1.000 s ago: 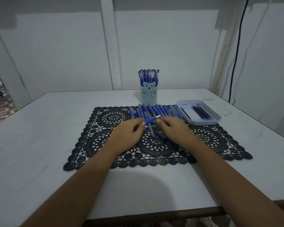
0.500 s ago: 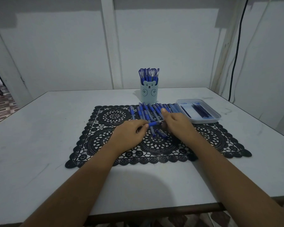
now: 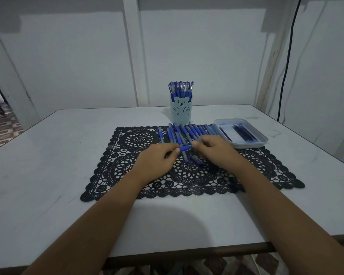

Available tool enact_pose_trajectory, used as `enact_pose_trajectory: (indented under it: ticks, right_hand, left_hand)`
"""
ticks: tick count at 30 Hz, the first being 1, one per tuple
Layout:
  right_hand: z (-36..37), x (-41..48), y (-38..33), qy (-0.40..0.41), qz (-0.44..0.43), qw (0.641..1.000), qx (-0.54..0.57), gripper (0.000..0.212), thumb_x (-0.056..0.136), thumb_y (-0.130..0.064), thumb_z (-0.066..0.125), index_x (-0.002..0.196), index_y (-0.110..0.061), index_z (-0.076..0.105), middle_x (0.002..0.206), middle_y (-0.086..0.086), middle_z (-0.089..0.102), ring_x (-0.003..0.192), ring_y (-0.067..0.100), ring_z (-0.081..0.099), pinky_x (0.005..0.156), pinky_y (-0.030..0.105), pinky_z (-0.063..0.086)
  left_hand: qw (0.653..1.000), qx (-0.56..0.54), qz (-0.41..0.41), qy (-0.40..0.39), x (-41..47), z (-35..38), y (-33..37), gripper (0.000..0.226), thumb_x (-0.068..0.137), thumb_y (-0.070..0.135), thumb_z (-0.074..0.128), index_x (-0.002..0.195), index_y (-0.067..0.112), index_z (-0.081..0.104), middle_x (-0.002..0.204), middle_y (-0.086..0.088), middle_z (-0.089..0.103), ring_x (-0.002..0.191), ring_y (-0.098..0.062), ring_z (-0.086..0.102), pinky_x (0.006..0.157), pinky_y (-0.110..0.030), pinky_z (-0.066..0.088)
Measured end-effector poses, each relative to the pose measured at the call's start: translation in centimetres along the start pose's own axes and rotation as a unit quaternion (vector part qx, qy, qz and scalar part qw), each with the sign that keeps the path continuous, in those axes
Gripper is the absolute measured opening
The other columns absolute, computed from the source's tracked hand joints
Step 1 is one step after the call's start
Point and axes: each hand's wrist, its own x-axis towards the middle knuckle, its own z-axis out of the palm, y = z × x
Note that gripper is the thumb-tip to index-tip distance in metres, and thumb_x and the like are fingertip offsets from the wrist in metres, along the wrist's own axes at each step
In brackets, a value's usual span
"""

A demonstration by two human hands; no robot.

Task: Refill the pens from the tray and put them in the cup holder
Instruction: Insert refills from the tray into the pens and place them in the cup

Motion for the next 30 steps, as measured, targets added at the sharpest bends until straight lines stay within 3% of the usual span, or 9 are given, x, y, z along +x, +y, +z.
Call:
enact_pose_trajectory:
  ticks: [2,5,9,12,16,18,23,26,30]
  right_hand:
    - [0.2,0.0,-0.1,0.015,0.014,0.999,0.033,0.036,0.096,-0.031,0.044,0.064,-0.016,0.052,0.056,-0.006,0.047,0.051,0.006,0.041,0.055,0.022,0.033]
    - [0.3,0.0,-0.1,0.03,0.024,0.999,0.034,0.044,0.097,-0.037,0.038,0.061,-0.014,0.049,0.053,-0.007,0.044,0.049,0.006,0.039,0.054,0.023,0.031]
    - [0.1,0.0,-0.1,0.018,0.007,1.0,-0.003,0.036,0.095,-0.033,0.044,0.063,-0.017,0.046,0.059,-0.007,0.043,0.054,0.006,0.039,0.054,0.021,0.03]
    - [0.1,0.0,-0.1,0.023,-0.002,1.0,0.0,0.039,0.096,-0.031,0.044,0.06,-0.016,0.041,0.057,-0.006,0.039,0.053,0.007,0.035,0.053,0.022,0.029]
    - [0.6,0.3,0.0,0.072,0.014,0.997,-0.014,0.043,0.097,-0.036,0.036,0.076,-0.007,0.059,0.062,-0.005,0.048,0.058,0.007,0.043,0.055,0.022,0.031]
    - [0.6,0.3,0.5,0.083,0.042,0.995,-0.046,0.048,0.098,-0.042,0.029,0.082,-0.009,0.061,0.069,-0.003,0.055,0.067,0.011,0.051,0.062,0.026,0.038]
    - [0.4,-0.1,0.9,-0.069,0.024,0.977,-0.202,0.028,0.086,-0.047,0.054,0.085,-0.019,0.057,0.081,-0.007,0.055,0.076,0.01,0.052,0.072,0.029,0.045]
    - [0.5,0.0,0.8,-0.046,0.005,0.987,-0.152,0.017,0.086,-0.032,0.061,0.09,-0.017,0.057,0.087,-0.007,0.056,0.082,0.01,0.052,0.073,0.023,0.041]
    - [-0.2,0.3,0.9,0.079,0.03,0.996,0.021,0.007,0.086,-0.024,0.061,0.089,-0.021,0.056,0.081,-0.004,0.062,0.074,0.007,0.059,0.069,0.018,0.046]
  left_hand:
    - [1.0,-0.008,0.007,0.0,0.0,-0.1,0.2,0.027,0.095,0.033,0.044,0.112,0.025,0.064,0.088,0.012,0.063,0.075,-0.005,0.051,0.061,-0.021,0.037]
    - [1.0,-0.02,0.012,0.004,0.0,-0.2,0.4,0.026,0.094,0.033,0.047,0.113,0.024,0.063,0.1,0.01,0.066,0.086,-0.007,0.056,0.07,-0.023,0.042]
    - [0.999,0.017,0.041,0.016,0.0,0.1,0.3,0.025,0.095,0.031,0.045,0.11,0.02,0.062,0.093,0.01,0.062,0.082,-0.009,0.055,0.064,-0.019,0.038]
    - [0.991,0.07,0.097,0.058,0.1,0.1,0.3,0.032,0.093,0.033,0.039,0.103,0.014,0.063,0.09,0.002,0.065,0.078,-0.017,0.058,0.066,-0.031,0.045]
    - [0.985,0.115,0.08,0.096,0.6,0.5,-0.1,0.03,0.09,0.032,0.04,0.1,0.016,0.062,0.087,0.002,0.064,0.074,-0.02,0.056,0.065,-0.034,0.042]
    - [0.986,0.108,0.044,0.117,0.7,0.6,-0.6,0.023,0.091,0.027,0.044,0.101,0.016,0.061,0.087,0.002,0.063,0.075,-0.02,0.055,0.066,-0.034,0.041]
    - [0.984,0.076,-0.033,0.158,0.8,0.1,-1.6,0.017,0.091,0.02,0.051,0.104,0.013,0.061,0.089,-0.001,0.062,0.082,-0.021,0.055,0.071,-0.036,0.043]
    - [0.985,0.071,-0.037,0.153,0.8,0.2,-1.5,0.017,0.091,0.02,0.051,0.104,0.014,0.06,0.089,-0.001,0.061,0.083,-0.022,0.055,0.073,-0.038,0.043]
    - [0.988,0.063,-0.025,0.136,0.7,0.1,-1.3,0.019,0.091,0.023,0.051,0.105,0.016,0.061,0.089,-0.001,0.062,0.083,-0.021,0.055,0.073,-0.036,0.041]
